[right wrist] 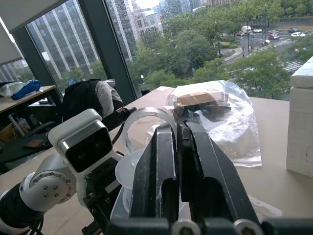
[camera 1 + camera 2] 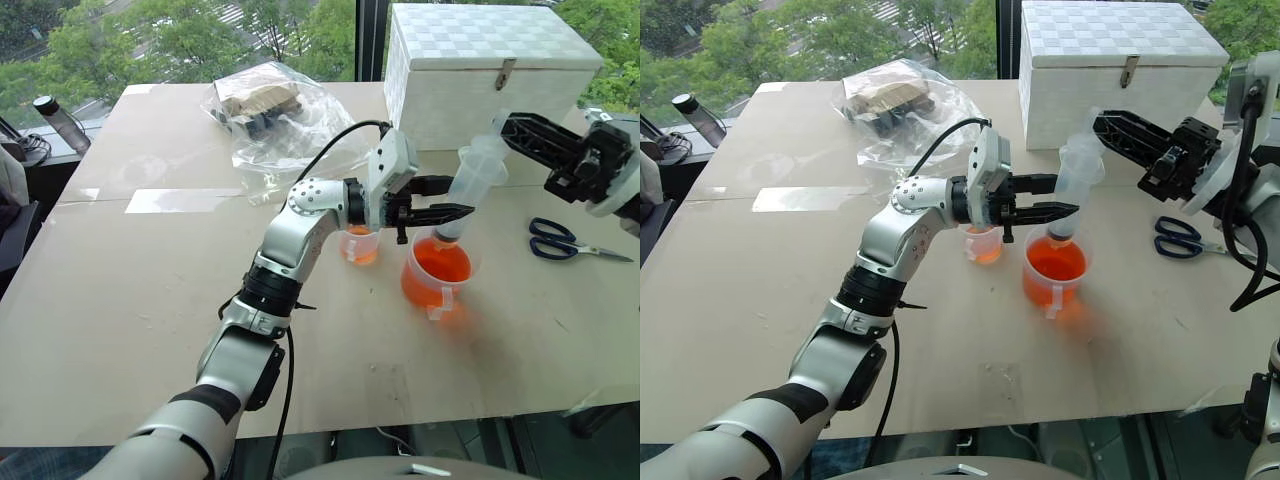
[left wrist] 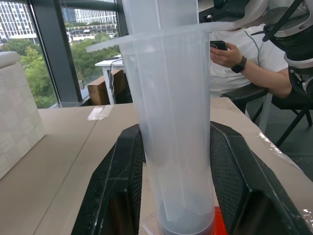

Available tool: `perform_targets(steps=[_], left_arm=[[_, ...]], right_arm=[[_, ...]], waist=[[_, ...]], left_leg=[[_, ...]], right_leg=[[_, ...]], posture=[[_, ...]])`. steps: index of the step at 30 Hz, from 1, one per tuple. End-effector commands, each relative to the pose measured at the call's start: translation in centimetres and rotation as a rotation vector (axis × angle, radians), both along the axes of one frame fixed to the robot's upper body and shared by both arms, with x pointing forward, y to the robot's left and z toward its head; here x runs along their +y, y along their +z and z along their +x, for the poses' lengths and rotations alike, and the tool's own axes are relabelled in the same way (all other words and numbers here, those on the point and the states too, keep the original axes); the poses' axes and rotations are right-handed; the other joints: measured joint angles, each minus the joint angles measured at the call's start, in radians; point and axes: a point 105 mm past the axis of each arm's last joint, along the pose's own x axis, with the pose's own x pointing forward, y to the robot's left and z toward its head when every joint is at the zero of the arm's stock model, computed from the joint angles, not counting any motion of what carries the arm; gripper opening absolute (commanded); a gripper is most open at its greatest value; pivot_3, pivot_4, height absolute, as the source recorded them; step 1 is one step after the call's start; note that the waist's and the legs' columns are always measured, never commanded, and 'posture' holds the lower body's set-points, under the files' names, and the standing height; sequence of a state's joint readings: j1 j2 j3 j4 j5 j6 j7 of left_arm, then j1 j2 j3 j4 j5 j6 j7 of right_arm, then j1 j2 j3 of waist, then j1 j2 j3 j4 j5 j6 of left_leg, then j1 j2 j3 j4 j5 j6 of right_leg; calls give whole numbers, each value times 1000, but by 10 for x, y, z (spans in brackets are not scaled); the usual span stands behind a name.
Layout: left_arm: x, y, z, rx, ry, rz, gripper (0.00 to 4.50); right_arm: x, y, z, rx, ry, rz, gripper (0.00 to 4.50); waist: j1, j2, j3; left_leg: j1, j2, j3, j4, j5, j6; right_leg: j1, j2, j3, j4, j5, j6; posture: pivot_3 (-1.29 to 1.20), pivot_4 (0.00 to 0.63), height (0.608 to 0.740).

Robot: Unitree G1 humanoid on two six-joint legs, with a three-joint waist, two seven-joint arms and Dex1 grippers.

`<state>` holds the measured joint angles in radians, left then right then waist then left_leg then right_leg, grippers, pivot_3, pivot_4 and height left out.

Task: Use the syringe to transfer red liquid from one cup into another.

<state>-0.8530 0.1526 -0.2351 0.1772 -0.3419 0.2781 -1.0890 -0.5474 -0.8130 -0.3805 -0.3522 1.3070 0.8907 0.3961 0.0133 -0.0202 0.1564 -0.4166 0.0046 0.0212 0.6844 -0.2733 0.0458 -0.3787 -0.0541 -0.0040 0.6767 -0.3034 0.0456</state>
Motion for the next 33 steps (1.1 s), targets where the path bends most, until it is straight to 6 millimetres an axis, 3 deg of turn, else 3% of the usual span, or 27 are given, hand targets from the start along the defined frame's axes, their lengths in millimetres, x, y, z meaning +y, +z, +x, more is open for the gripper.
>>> perform_targets(steps=[1, 13, 16, 23, 28, 33], left_arm=[[-9, -10, -15, -19, -87, 53, 1392], [-9, -6, -12, -25, -71, 39, 1392], [-9, 0, -10, -36, -61, 17, 1392], [-7, 21, -12, -92, -53, -13, 1392], [-3, 47, -25, -106, -61, -60, 1392], [0, 58, -30, -98, -51, -74, 1392]], right_arm=[[-35, 41, -3, -156, -157, 110, 82], [-33, 30, -2, -131, -151, 52, 82], [-30, 18, -9, -77, -88, -22, 834], [-54, 15, -26, -48, -78, -50, 4159], [-93, 9, -39, 3, -120, -5, 4159], [-92, -3, -38, 20, -126, 15, 4159]], waist=[[0, 0, 0], [0, 0, 0], [3, 0, 0], [1, 0, 0], [2, 0, 0], [-2, 2, -1]], left_leg=[[0, 0, 0, 0, 0, 0], [0, 0, 0, 0, 0, 0], [0, 0, 0, 0, 0, 0], [-1, 0, 0, 0, 0, 0], [-2, 0, 0, 0, 0, 1], [1, 0, 1, 0, 0, 1]], right_leg=[[0, 0, 0, 0, 0, 0], [0, 0, 0, 0, 0, 0], [0, 0, 0, 0, 0, 0], [0, 0, 0, 0, 0, 0], [0, 0, -1, -1, 0, 0], [1, 0, 1, 0, 0, 0]], posture=[[0, 150, 740], [0, 150, 740], [0, 150, 740], [0, 150, 740], [0, 150, 740], [0, 150, 740]])
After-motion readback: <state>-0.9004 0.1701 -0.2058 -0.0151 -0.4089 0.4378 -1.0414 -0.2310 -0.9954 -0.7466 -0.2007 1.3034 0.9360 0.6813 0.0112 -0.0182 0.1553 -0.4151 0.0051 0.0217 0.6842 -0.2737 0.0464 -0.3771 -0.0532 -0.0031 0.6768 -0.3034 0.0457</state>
